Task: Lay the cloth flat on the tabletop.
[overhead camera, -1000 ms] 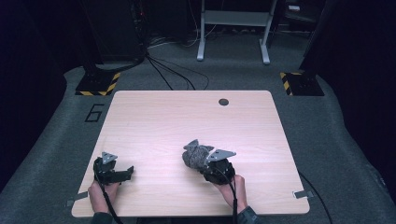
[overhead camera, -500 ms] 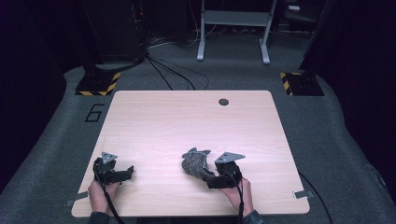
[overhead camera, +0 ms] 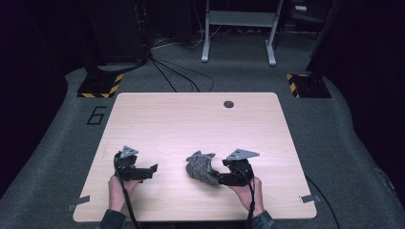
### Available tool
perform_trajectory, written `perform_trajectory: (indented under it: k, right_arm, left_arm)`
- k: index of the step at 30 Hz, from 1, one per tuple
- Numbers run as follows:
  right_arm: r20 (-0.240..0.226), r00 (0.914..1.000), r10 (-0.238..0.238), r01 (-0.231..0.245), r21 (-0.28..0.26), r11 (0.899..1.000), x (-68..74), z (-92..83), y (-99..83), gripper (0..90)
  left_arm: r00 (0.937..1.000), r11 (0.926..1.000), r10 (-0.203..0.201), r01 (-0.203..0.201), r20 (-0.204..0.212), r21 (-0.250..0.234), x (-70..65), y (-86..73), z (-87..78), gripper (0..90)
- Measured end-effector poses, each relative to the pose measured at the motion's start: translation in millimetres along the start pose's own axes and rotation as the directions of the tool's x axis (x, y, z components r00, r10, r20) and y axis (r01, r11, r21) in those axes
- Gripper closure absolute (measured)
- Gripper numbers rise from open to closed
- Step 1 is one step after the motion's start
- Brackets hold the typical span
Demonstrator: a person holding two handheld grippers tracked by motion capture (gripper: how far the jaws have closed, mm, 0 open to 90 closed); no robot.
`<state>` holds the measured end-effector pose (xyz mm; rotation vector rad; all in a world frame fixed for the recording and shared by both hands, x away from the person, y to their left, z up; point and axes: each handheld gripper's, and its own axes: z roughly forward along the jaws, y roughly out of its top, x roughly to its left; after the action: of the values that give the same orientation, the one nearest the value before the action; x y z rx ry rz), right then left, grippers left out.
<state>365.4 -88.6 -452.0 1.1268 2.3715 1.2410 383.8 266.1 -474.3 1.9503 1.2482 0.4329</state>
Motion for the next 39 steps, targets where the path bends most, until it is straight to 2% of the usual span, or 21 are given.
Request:
perform_trajectory:
  k: [2,4,5,9,10,12,15,16,17,18,20,21,23,25,26,28,30,31,32,36,39]
  right_arm:
    - [-0.005,0.9999,-0.015,0.015,0.003,1.000,4.0,2.0,2.5,43.6]
    - [-0.006,0.9996,-0.026,0.026,0.007,1.000,6.8,4.2,3.9,46.5]
    - [-0.007,0.9994,-0.035,0.035,0.014,0.999,7.4,5.3,4.3,48.7]
    - [-0.004,0.9997,-0.024,0.024,0.030,0.999,8.0,9.1,3.8,54.3]
    - [0.000,0.9998,-0.022,0.022,0.033,0.999,7.5,10.6,3.8,55.7]
    - [-0.001,0.9997,-0.025,0.025,0.035,0.999,7.0,11.6,3.9,56.0]
    - [-0.003,0.9997,-0.025,0.025,0.058,0.998,7.0,17.6,2.1,57.1]
    - [-0.004,0.9998,-0.021,0.022,0.072,0.997,7.5,19.8,1.1,58.0]
    - [-0.012,0.9990,-0.042,0.043,0.084,0.996,6.8,23.8,-1.0,59.7]
    - [-0.013,0.9992,-0.038,0.039,0.092,0.995,7.4,25.2,-2.0,62.6]
    - [-0.017,0.9993,-0.032,0.034,0.104,0.994,8.2,28.3,-4.4,67.8]
    - [-0.020,0.9989,-0.042,0.043,0.105,0.994,8.0,29.9,-5.5,70.9]
    - [-0.025,0.9990,-0.036,0.039,0.109,0.993,8.8,31.2,-7.8,76.0]
    - [-0.026,0.9988,-0.040,0.043,0.110,0.993,8.6,31.5,-9.0,80.0]
    - [-0.028,0.9985,-0.047,0.049,0.105,0.993,8.1,30.9,-9.2,81.5]
    - [-0.020,0.9990,-0.040,0.042,0.094,0.995,8.1,27.7,-9.0,83.3]
    - [-0.013,0.9989,-0.046,0.047,0.077,0.996,6.9,23.4,-8.0,84.2]
    - [-0.008,0.9994,-0.035,0.035,0.065,0.997,7.0,21.9,-7.4,84.2]
    - [-0.010,0.9997,-0.024,0.024,0.061,0.998,6.6,18.3,-6.7,84.2]
    - [-0.010,0.9996,-0.027,0.027,0.043,0.999,6.1,8.5,-5.0,84.3]
    - [-0.009,0.9992,-0.038,0.039,0.035,0.999,7.3,1.3,-6.0,84.7]
  left_arm:
    - [0.9987,0.9989,0.047,-0.046,0.022,-0.003,-18.2,11.4,5.8,1.9]
    - [0.9955,0.9973,0.074,-0.074,0.060,0.003,-33.5,20.2,11.2,3.2]
    - [0.9910,0.9944,0.105,-0.105,0.083,0.007,-42.4,25.8,14.6,4.1]
    - [0.9758,0.9908,0.132,-0.135,0.174,0.004,-68.1,38.3,25.5,8.7]
    - [0.9723,0.9899,0.139,-0.142,0.188,0.005,-73.0,40.2,28.5,12.3]
    - [0.9637,0.9880,0.147,-0.154,0.223,0.012,-80.3,43.3,34.9,14.5]
    - [0.9564,0.9858,0.152,-0.165,0.249,0.032,-88.6,43.2,44.2,15.9]
    - [0.9495,0.9826,0.159,-0.179,0.271,0.051,-90.7,42.0,49.2,17.2]
    - [0.9486,0.9821,0.156,-0.179,0.275,0.060,-91.7,40.9,52.1,19.4]
    - [0.9490,0.9816,0.150,-0.176,0.277,0.074,-93.3,39.0,55.5,21.9]
    - [0.9459,0.9787,0.157,-0.188,0.284,0.084,-94.7,35.5,60.7,34.5]
    - [0.9401,0.9772,0.167,-0.198,0.297,0.077,-95.1,32.9,63.1,39.3]
    - [0.9362,0.9772,0.173,-0.202,0.306,0.066,-96.3,29.0,65.2,52.8]
    - [0.9343,0.9761,0.181,-0.209,0.307,0.059,-97.3,26.7,64.7,62.2]
    - [0.9381,0.9780,0.181,-0.203,0.295,0.047,-98.4,25.7,64.0,65.0]
    - [0.9366,0.9754,0.196,-0.217,0.290,0.041,-97.2,25.6,61.8,70.9]
    - [0.9398,0.9768,0.196,-0.212,0.280,0.028,-95.5,25.3,59.5,76.0]
    - [0.9390,0.9759,0.202,-0.217,0.278,0.024,-93.2,25.3,58.1,77.3]
    - [0.9414,0.9779,0.194,-0.208,0.276,0.022,-92.6,24.8,57.1,78.3]
    - [0.9412,0.9781,0.195,-0.208,0.276,0.017,-85.9,21.1,53.0,78.8]
    - [0.9447,0.9828,0.174,-0.185,0.278,0.011,-79.4,14.7,49.8,77.7]
